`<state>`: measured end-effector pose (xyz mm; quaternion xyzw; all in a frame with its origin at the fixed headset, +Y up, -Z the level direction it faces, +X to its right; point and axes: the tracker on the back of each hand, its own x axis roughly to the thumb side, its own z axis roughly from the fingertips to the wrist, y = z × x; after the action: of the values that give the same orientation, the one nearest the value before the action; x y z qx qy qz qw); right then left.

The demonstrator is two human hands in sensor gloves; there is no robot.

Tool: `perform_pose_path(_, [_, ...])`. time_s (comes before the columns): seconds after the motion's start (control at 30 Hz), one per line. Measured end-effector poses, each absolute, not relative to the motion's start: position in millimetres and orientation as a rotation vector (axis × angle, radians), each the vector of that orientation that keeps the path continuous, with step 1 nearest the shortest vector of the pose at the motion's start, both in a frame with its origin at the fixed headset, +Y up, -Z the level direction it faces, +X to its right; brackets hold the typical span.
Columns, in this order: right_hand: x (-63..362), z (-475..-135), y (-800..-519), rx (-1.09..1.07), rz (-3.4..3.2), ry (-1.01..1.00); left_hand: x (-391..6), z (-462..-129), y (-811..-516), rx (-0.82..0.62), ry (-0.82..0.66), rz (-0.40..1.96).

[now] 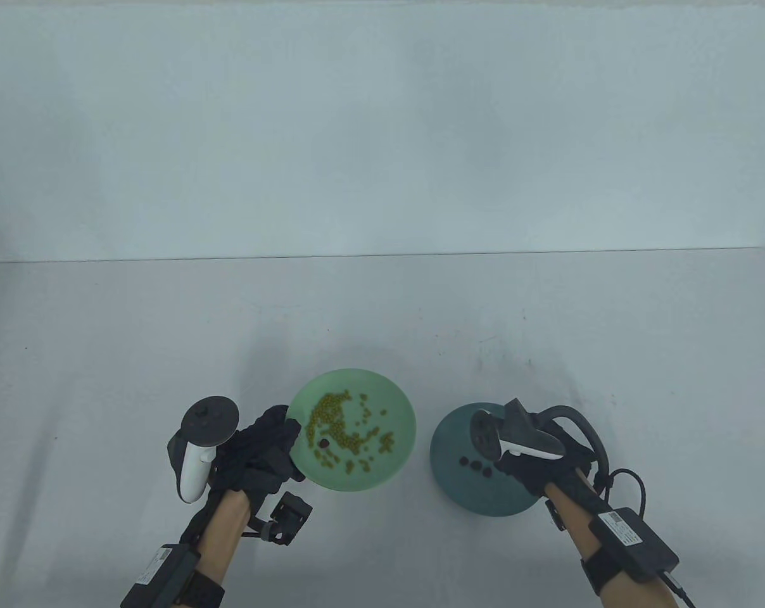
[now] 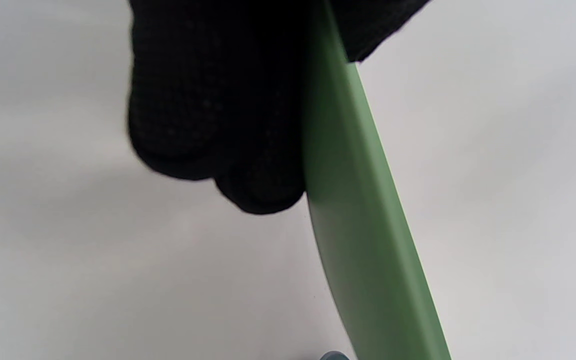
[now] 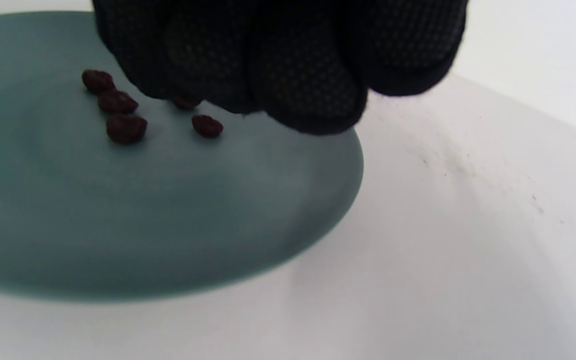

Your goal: Pick cranberries with hand pinch into plate

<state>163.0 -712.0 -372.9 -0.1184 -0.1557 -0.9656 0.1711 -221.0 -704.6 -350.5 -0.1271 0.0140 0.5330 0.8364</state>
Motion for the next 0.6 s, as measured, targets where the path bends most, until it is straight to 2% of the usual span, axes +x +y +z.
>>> perform_pose_path(0.37, [165,-374,-718,-0.317,-2.759,-0.454,-221,-351,-705,-0.268,0.029,1.126])
perform_pose_path(0.6, [167,-374,-696,-0.306,-2.798,-0.383,-221,-351,-705,-0.269,0.030,1.125])
